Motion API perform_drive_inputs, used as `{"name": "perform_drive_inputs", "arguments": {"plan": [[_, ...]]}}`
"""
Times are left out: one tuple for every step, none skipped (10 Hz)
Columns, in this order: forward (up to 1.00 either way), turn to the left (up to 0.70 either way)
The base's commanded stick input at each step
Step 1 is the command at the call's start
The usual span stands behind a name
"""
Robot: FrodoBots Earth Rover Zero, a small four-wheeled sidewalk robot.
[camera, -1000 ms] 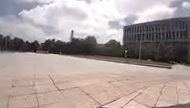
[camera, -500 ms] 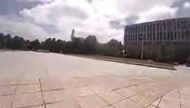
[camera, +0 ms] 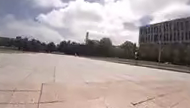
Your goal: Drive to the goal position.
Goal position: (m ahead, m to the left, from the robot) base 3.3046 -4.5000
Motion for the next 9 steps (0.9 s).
{"name": "perform_drive_inputs", "arguments": {"plan": [[1.0,0.34],[1.0,0.14],[1.0,0.0],[1.0,0.0],[1.0,0.0],[1.0,0.0],[1.0,0.0],[1.0,0.0],[1.0,-0.21]]}}
